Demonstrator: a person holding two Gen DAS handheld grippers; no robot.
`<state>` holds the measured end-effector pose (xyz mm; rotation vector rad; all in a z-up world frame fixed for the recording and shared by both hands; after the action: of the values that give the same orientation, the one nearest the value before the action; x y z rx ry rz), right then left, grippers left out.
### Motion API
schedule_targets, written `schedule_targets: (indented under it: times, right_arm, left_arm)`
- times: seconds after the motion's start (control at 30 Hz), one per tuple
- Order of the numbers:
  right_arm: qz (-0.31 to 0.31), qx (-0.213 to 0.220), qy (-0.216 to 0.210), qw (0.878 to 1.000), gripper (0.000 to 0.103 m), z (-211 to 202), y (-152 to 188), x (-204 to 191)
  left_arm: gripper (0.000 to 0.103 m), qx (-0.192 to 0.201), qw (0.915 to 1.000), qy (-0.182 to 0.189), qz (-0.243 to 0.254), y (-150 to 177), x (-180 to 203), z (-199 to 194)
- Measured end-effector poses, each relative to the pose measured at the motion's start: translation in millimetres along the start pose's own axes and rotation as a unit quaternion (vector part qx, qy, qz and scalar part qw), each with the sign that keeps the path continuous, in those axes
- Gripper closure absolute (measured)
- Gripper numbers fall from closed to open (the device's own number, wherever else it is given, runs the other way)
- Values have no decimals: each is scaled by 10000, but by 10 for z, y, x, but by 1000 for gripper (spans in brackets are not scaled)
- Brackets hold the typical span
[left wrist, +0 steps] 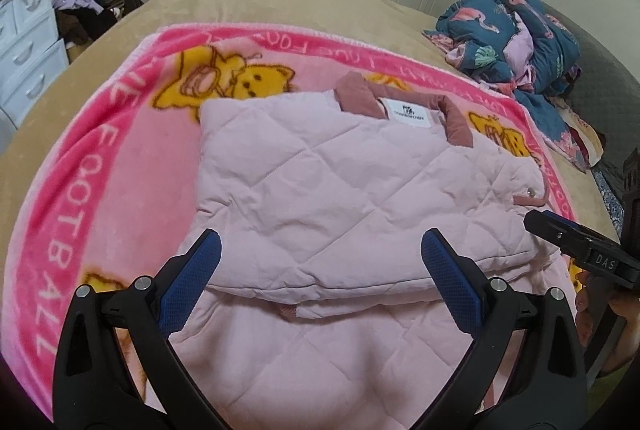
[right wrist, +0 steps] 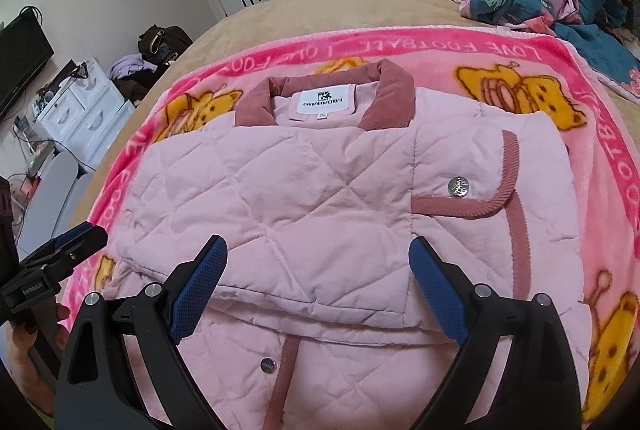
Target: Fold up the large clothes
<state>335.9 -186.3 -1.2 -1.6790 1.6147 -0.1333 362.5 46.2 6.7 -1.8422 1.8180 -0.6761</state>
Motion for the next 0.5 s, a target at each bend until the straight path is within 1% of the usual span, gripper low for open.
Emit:
schedule_targets:
  times: [0.23,0.37,0.5]
  right_arm:
    - [-56,140,-40,9999,11,-171,-18,-51]
    - [-132,283,-68,9995,11,-320,-36,-114]
    - [-232,459,-111,9986,11,-496,-33,-183]
  left_arm:
    - [9,247,9997,0,-28,-47,-12,-225]
    - [9,473,9989,-53,6,-78,-3,-420]
    - [9,585,9983,-30,10,-81,-5,-549]
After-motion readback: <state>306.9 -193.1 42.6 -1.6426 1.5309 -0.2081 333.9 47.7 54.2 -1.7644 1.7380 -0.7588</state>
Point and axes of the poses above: each gripper's, at about its wrist camera, not at the fingertips, and z roughly the way its jaws point, x to its right, y to its underside, the point moved 1 cm from there along z, roughly the way its jaws point, and after that the axes turned 10 degrees about -y, right-handed, at the moved point
